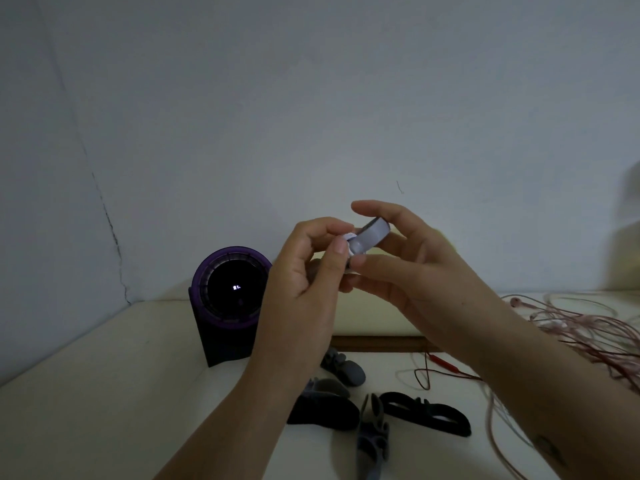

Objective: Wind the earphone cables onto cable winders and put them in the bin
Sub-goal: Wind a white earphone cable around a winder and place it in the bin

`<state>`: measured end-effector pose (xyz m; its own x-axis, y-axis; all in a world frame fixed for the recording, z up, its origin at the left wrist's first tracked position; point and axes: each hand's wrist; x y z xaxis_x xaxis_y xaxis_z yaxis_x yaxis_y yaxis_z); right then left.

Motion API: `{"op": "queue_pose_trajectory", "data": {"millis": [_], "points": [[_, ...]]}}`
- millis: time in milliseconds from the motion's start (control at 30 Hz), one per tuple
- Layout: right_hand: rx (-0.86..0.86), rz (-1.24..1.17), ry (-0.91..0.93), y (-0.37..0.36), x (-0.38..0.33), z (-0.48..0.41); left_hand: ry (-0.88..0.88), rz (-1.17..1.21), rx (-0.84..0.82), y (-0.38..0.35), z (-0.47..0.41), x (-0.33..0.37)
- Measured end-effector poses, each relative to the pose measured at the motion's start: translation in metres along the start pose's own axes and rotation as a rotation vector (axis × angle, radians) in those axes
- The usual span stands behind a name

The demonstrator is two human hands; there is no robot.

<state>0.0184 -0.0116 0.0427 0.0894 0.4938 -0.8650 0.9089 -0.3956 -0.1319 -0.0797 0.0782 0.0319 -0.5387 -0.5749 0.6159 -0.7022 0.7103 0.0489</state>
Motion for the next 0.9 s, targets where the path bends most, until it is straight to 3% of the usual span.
{"op": "queue_pose_trajectory", "data": {"millis": [367,900], "points": [[-0.037,-0.124,0.089,-0.006,0.008,0.000,0.051,0.059,0.032,-0.009,0.003,0.003],[-0.129,0.007,0.157,-0.002,0.007,0.000,0.154,0.262,0.093,-0.012,0.003,0.000]]}}
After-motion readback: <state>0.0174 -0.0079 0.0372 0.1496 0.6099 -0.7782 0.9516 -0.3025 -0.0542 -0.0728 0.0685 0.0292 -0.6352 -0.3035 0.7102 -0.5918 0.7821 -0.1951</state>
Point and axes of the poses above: each hand's wrist, its own z-axis away from the middle knuckle, its own y-axis out of the back of the hand, x = y × z, and after that the axes turned 3 degrees about -y, right-handed
